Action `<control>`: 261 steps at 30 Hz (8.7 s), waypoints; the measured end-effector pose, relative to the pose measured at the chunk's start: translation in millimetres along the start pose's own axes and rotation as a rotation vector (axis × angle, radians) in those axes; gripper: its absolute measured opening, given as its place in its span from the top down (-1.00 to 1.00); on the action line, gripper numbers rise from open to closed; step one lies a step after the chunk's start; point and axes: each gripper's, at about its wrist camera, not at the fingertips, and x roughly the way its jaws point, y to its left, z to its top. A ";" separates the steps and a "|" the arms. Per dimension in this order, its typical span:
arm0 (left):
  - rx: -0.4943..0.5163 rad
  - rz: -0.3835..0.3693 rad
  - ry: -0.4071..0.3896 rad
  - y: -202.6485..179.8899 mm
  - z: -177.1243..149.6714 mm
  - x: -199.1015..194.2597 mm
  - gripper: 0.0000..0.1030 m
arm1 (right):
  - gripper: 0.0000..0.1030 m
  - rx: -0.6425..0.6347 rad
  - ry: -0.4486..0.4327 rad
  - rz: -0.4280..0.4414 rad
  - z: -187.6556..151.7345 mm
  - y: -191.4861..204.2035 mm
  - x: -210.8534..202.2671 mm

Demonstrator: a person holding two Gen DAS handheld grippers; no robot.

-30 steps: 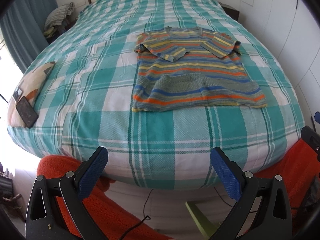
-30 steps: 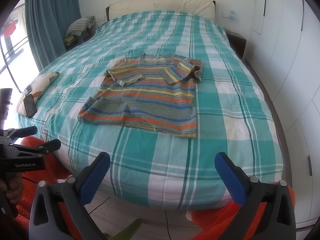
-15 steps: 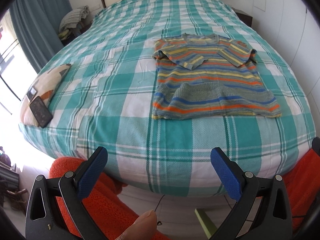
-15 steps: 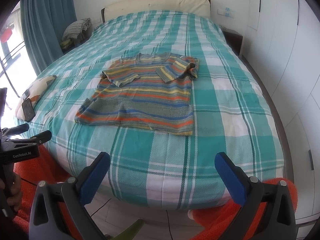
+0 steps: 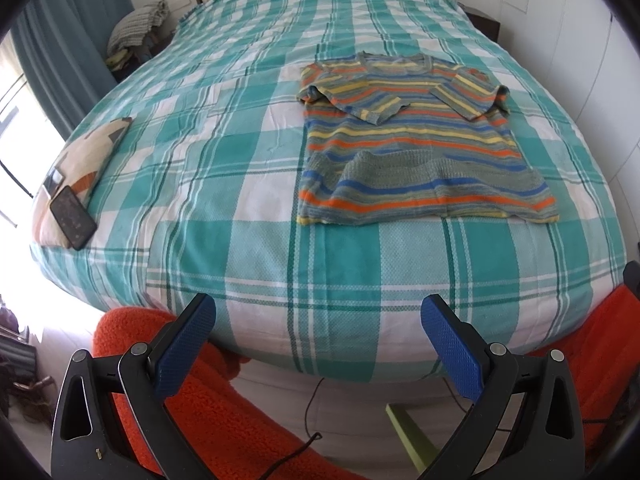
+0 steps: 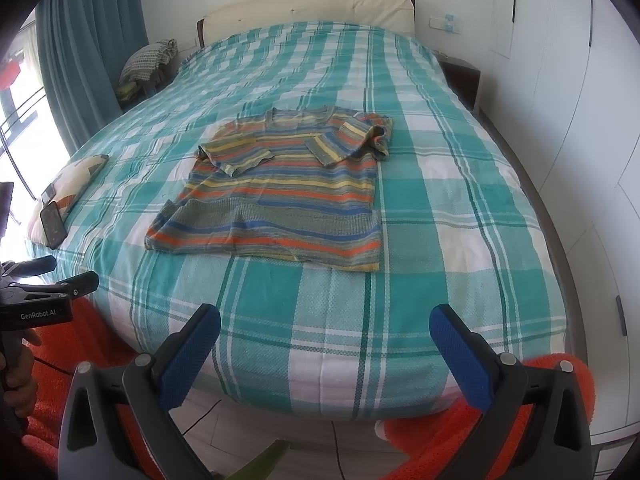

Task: Fold small clothes

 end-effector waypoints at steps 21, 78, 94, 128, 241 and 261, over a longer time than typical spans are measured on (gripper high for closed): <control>0.014 -0.079 0.019 1.4 0.2 4.3 -0.99 | -1.00 0.007 0.000 -0.001 -0.7 -3.2 -0.5; 0.383 -0.486 0.057 79.2 -7.1 72.9 0.21 | 0.90 -0.473 0.304 0.307 -8.1 -49.0 62.3; -0.003 -0.469 0.249 29.6 2.5 162.9 0.70 | 0.24 0.280 0.445 0.515 -29.0 -108.0 166.0; -0.139 -0.267 0.235 83.2 -21.3 115.1 0.39 | 0.21 0.160 0.486 0.201 -30.7 -106.2 141.8; -0.193 -0.064 -0.048 70.7 15.1 136.9 -0.80 | 0.92 0.811 -0.031 0.224 141.6 -347.2 241.5; -0.171 -0.038 -0.036 69.5 15.0 142.5 -0.80 | 0.97 0.768 0.046 -0.068 109.0 -340.5 241.9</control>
